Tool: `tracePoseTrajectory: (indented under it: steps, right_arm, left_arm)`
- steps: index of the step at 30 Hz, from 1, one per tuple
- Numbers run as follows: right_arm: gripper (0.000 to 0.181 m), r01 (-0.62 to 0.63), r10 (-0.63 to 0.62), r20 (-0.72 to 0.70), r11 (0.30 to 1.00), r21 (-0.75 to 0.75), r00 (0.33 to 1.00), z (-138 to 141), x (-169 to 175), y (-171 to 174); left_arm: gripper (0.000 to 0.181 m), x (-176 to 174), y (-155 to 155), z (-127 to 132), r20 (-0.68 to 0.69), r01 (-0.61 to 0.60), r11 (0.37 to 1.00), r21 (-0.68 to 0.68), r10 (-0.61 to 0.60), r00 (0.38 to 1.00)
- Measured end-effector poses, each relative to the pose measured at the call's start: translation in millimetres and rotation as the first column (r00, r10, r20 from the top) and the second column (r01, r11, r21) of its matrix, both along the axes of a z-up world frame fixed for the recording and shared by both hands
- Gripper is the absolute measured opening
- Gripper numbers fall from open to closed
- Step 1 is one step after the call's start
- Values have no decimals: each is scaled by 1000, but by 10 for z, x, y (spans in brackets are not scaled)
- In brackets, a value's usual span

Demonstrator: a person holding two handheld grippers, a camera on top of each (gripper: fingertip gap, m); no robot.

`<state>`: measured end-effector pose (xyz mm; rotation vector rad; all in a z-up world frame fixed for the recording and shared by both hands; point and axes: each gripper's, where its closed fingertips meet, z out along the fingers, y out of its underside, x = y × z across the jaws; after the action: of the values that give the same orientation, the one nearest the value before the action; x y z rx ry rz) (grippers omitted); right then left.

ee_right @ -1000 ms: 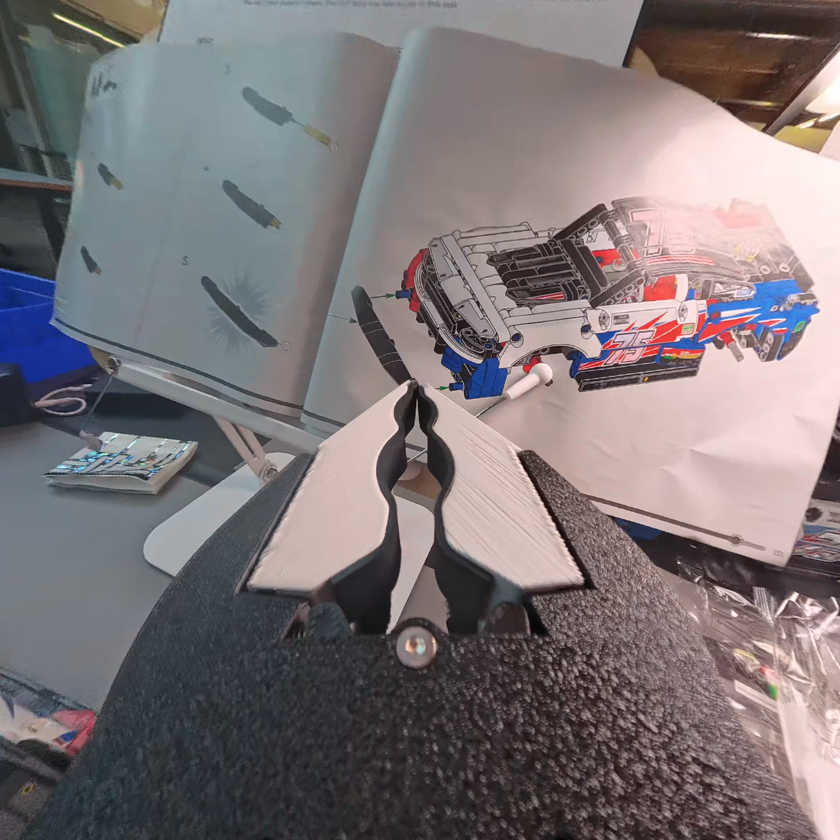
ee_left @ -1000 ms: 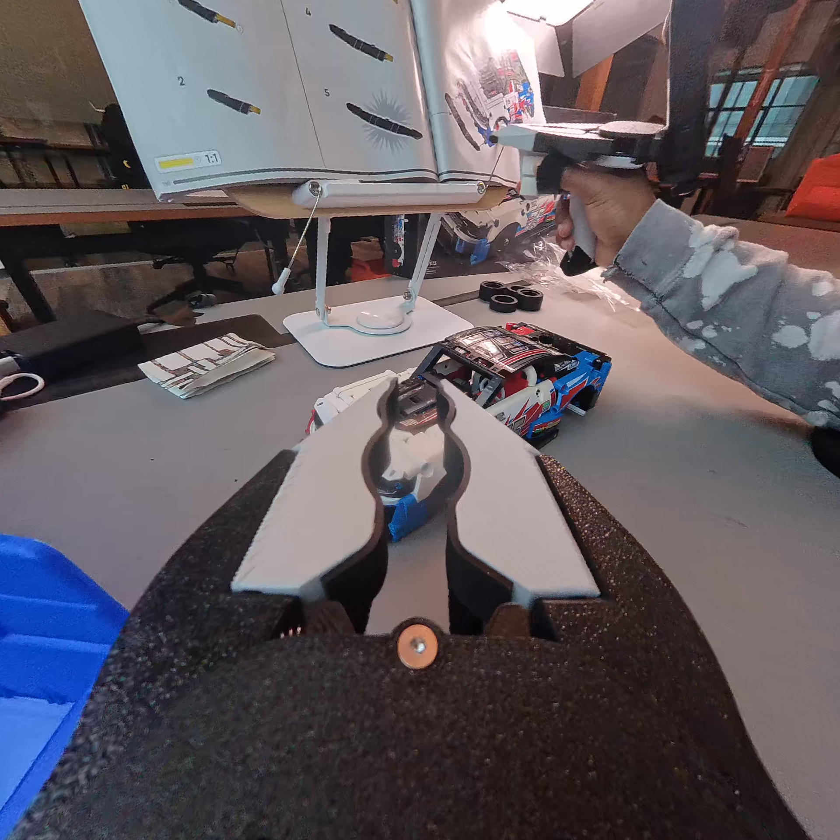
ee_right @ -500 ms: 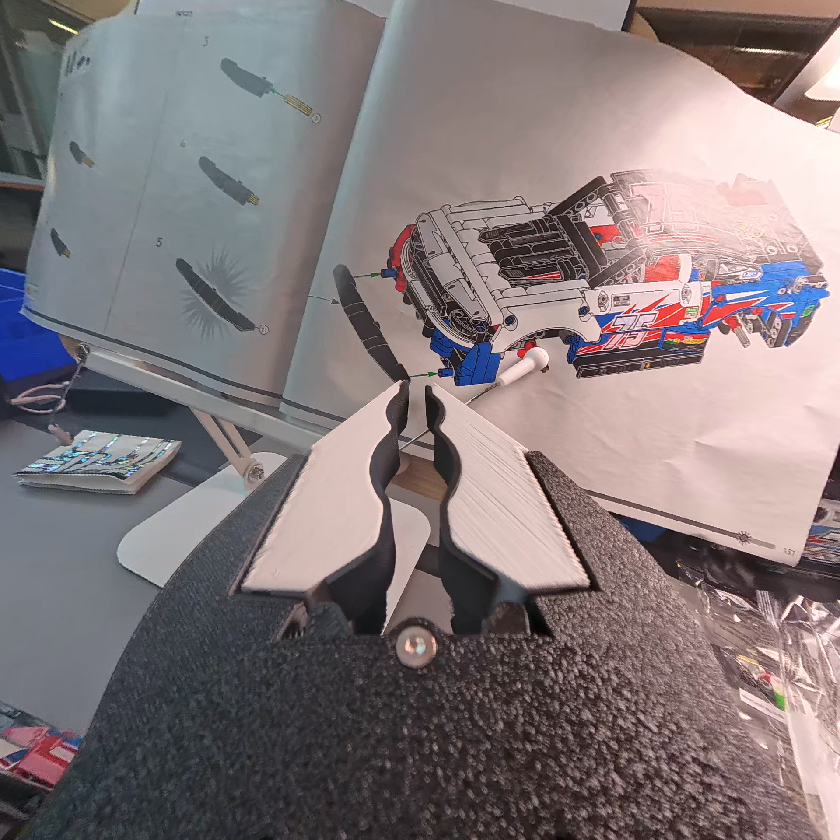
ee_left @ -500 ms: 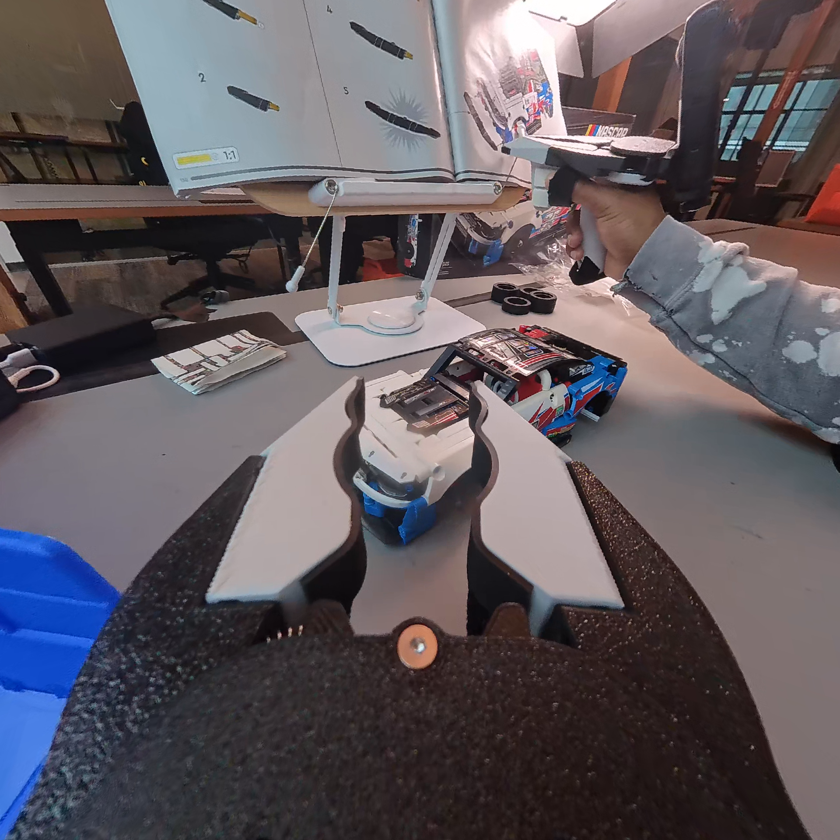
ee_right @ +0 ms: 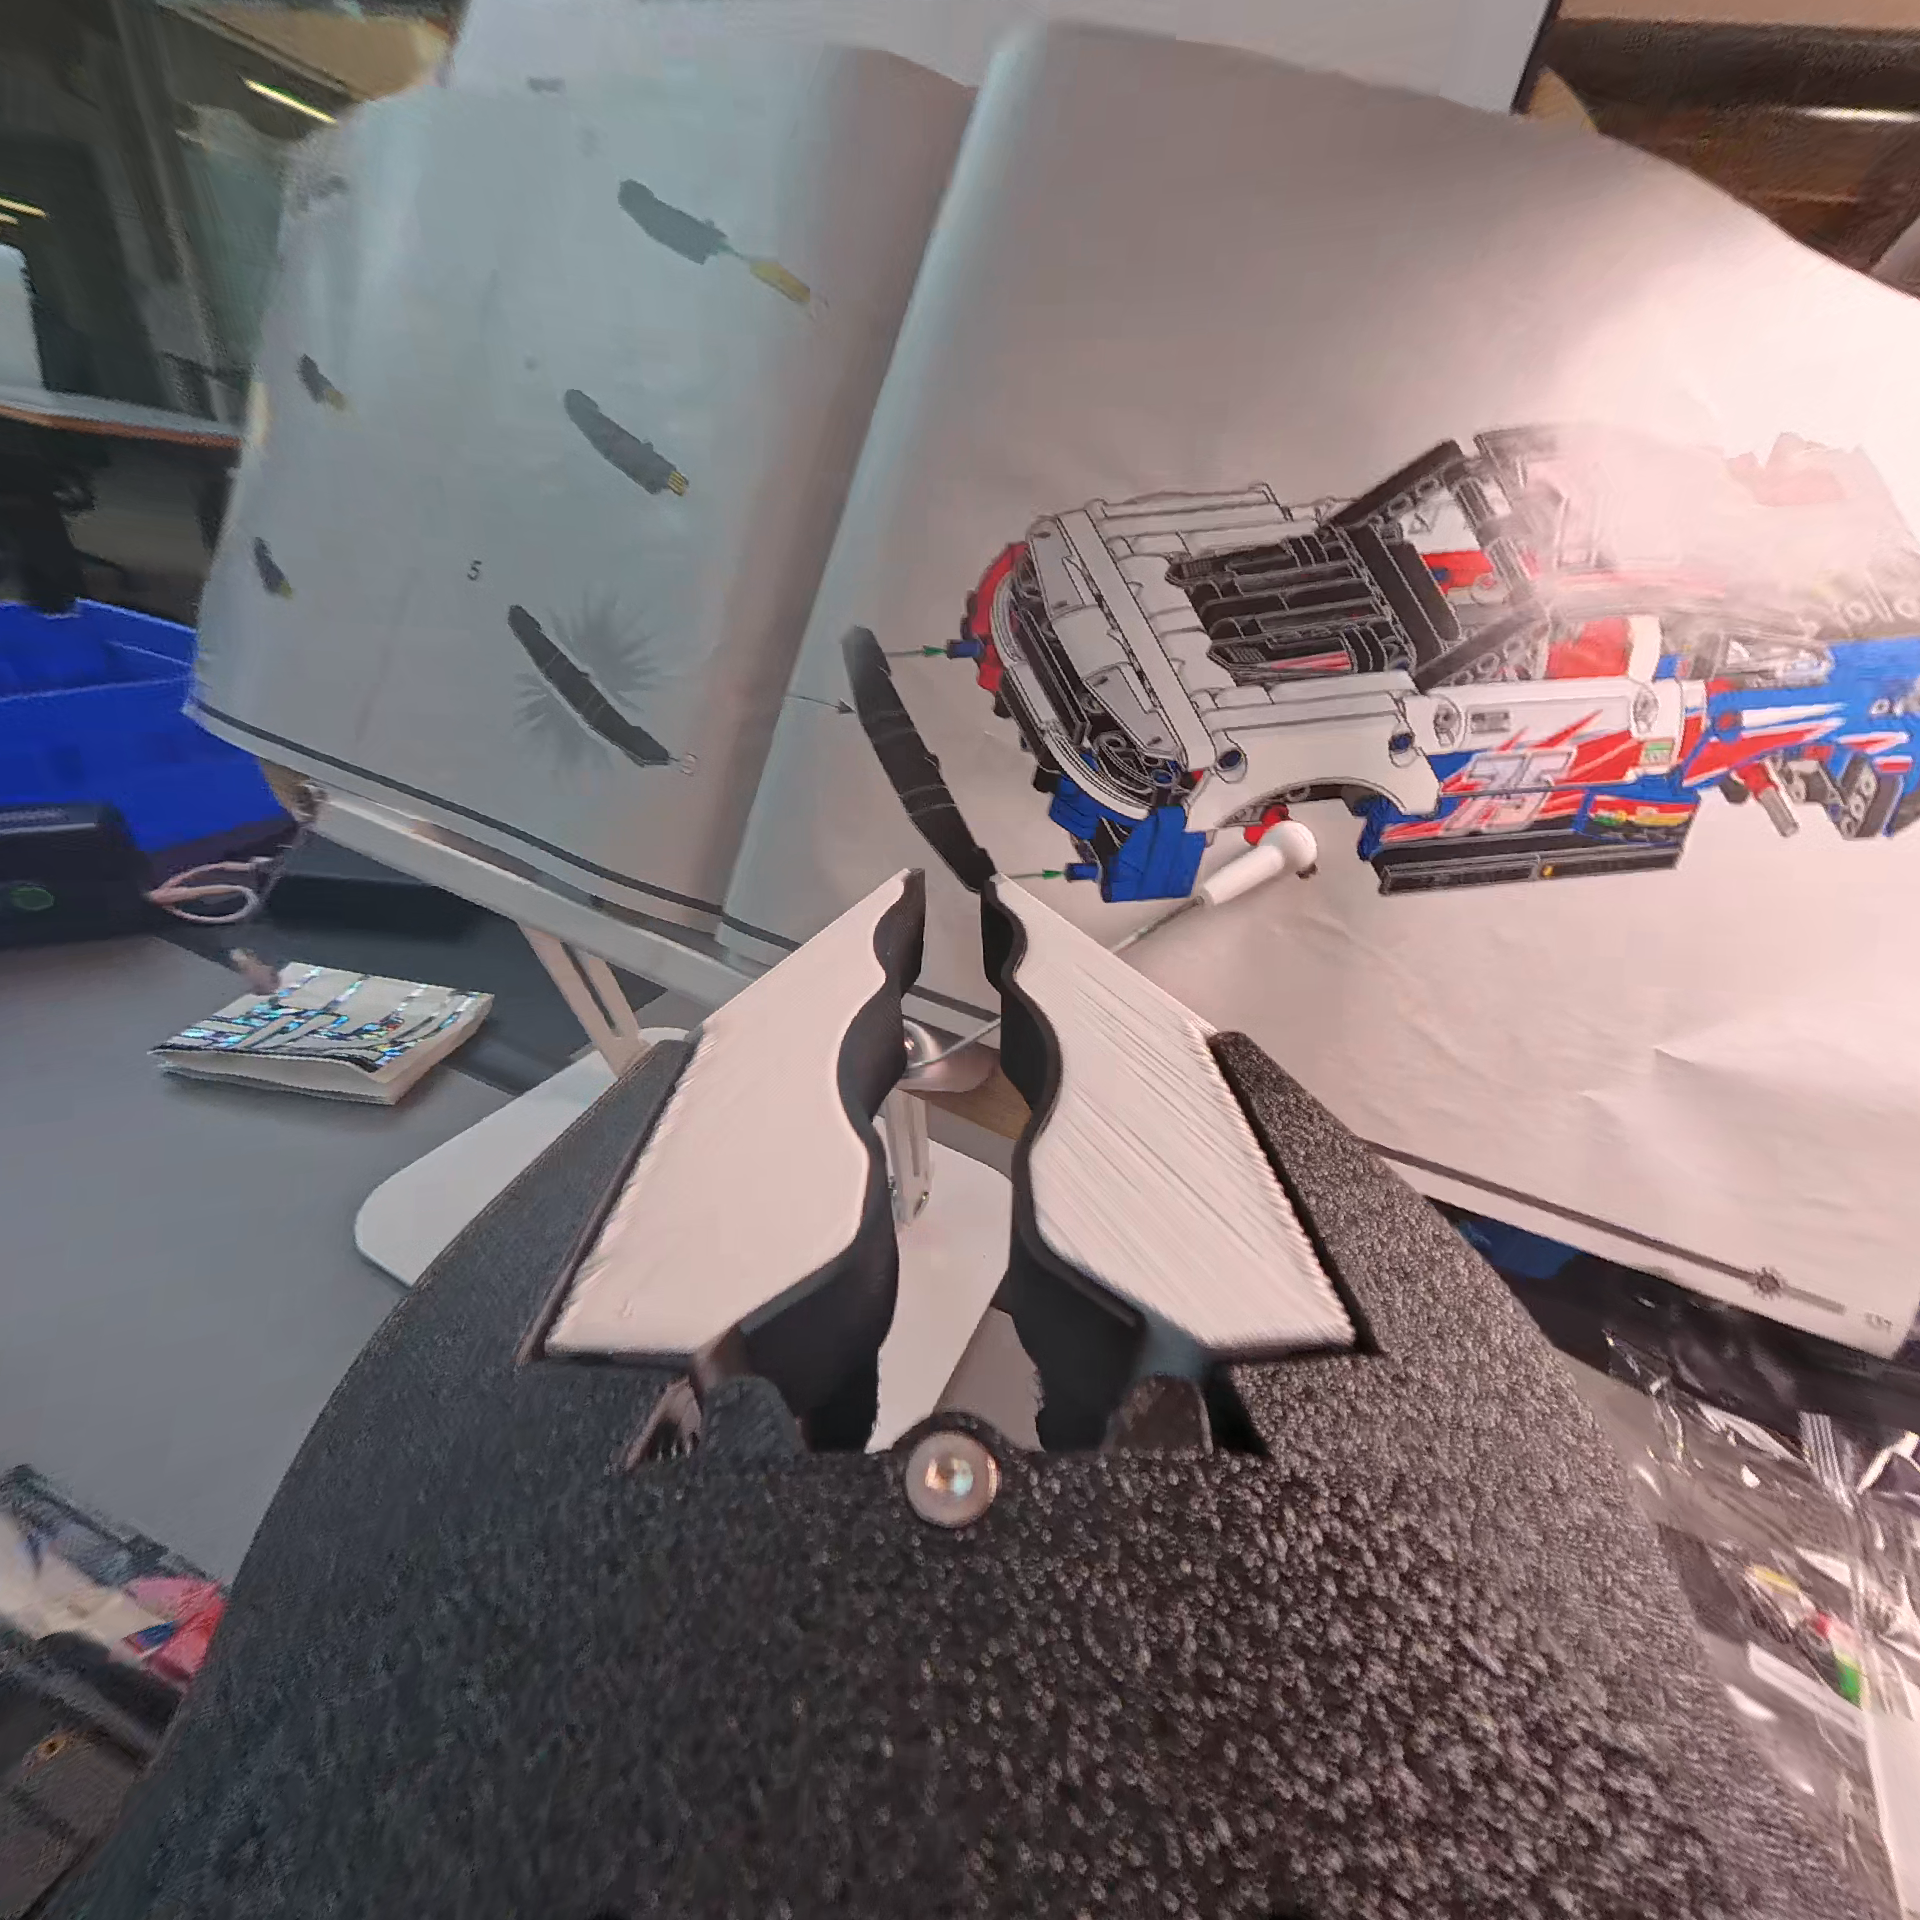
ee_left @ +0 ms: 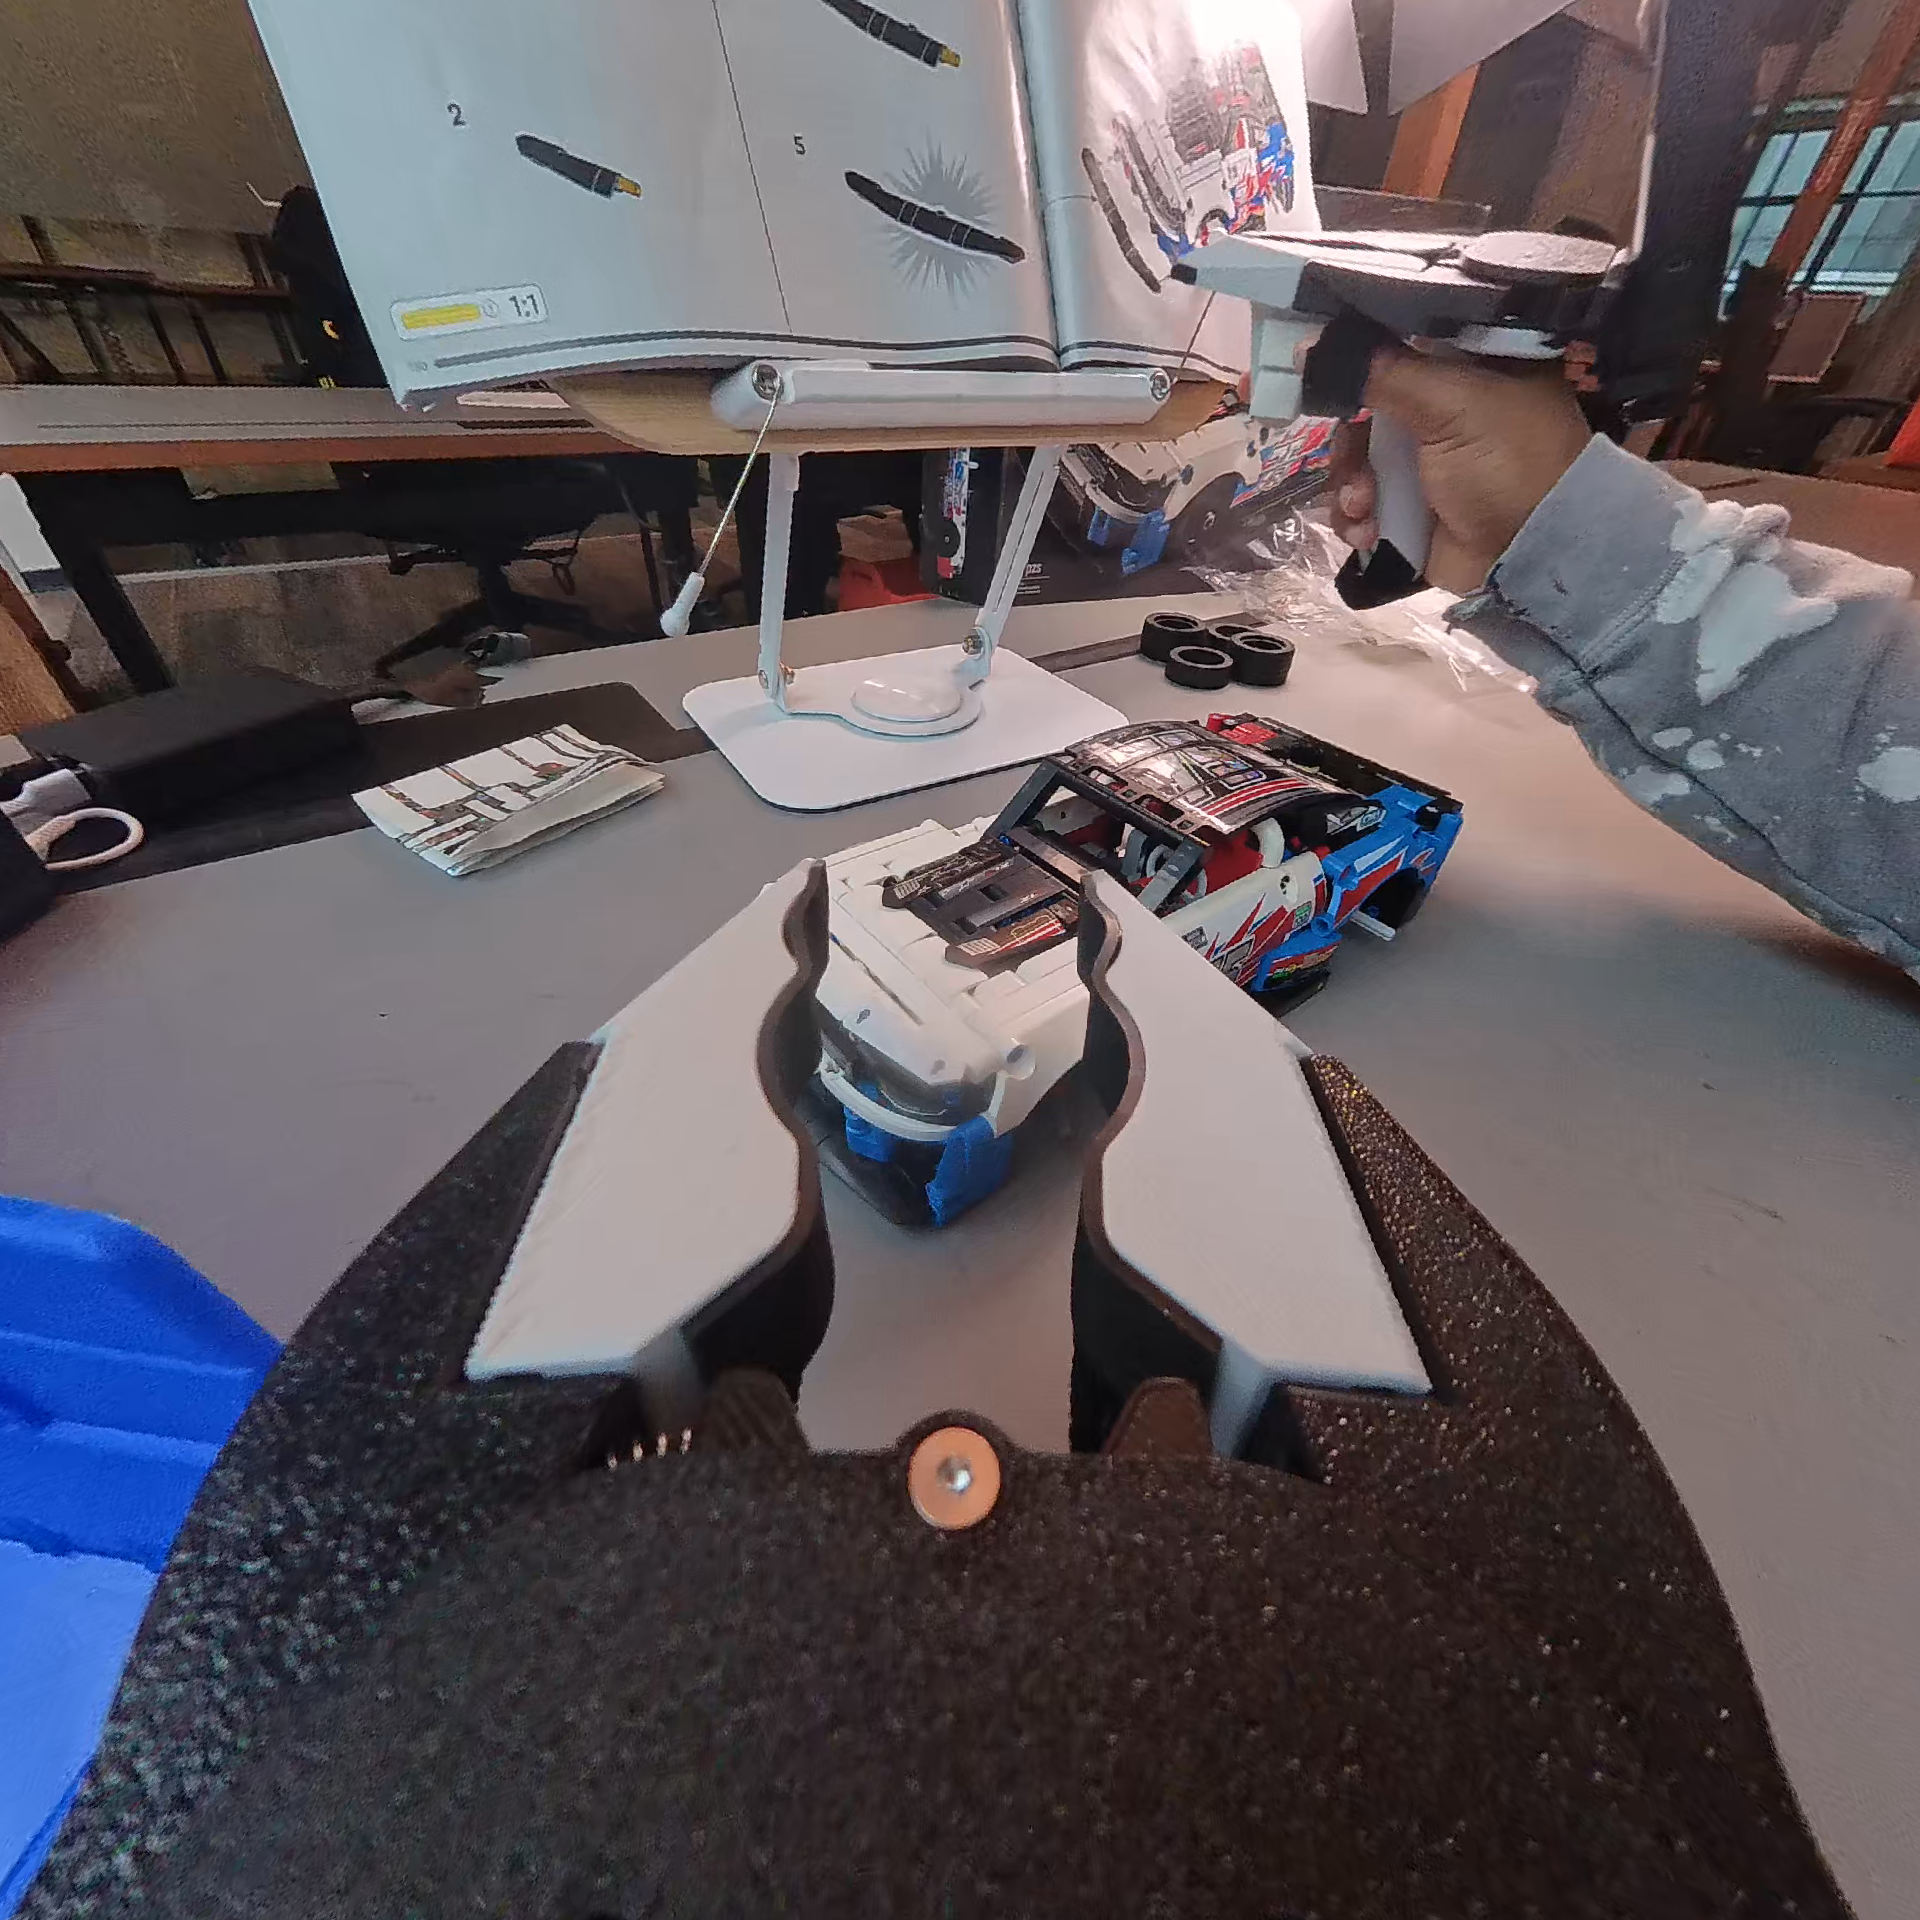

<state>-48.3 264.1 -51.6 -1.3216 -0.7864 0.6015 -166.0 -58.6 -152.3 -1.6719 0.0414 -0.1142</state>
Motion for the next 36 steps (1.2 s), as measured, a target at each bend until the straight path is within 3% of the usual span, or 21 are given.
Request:
tracePoseTrajectory:
  steps: [4,6,8,11,12,17,19,21,25,27,31,34,36]
  right_arm:
    - [6,-176,174,127,984,6,977,97,-123,-466]
    - [11,-337,335,235,941,-31,912,62,-241,-890]
    - [20,-489,488,360,867,-94,795,-85,-346,-1365]
    - [75,-633,678,534,712,-306,505,-576,-416,-2041]
    - [89,-627,676,602,699,-344,425,-763,-430,-2139]
    - [119,-525,579,808,724,-447,111,-1494,-498,-2158]
    - [120,-497,551,835,721,-483,-12,-1690,-470,-2123]
    - [109,-476,537,834,705,-525,-124,-1851,-439,-2129]
    - [108,-521,503,825,647,-557,-257,-1905,-400,-2184]
    - [107,-572,436,834,608,-551,-339,-1903,-297,-2238]
    - [106,-694,291,840,473,-543,-459,-1896,-29,-2475]
    - [104,-776,109,865,398,-489,-489,-1874,155,-2553]
    - [104,-819,2,892,396,-415,-452,-1824,202,-2505]
  left_arm:
    - [46,-46,-30,58,5,-14,1000,22,14,1000]
    - [46,-86,-53,98,8,-23,999,39,23,1000]
    - [47,-137,-80,136,4,-33,998,53,32,999]
    - [48,-228,-128,206,1,-56,996,75,56,998]
    - [48,-248,-144,234,6,-61,995,83,60,998]
    - [55,-232,-207,323,19,-37,993,115,35,999]
    - [58,-158,-195,275,21,0,996,94,-2,1000]
    - [60,-90,-170,216,-1,28,997,71,-28,1000]
    - [66,47,-134,115,-17,90,996,18,-90,996]
    - [77,188,-138,53,26,185,983,-18,-184,983]
    - [92,448,-177,-100,89,349,933,-94,-341,936]
    - [100,610,-206,-240,89,421,893,-162,-411,907]
    - [106,740,-239,-373,105,473,851,-226,-461,881]
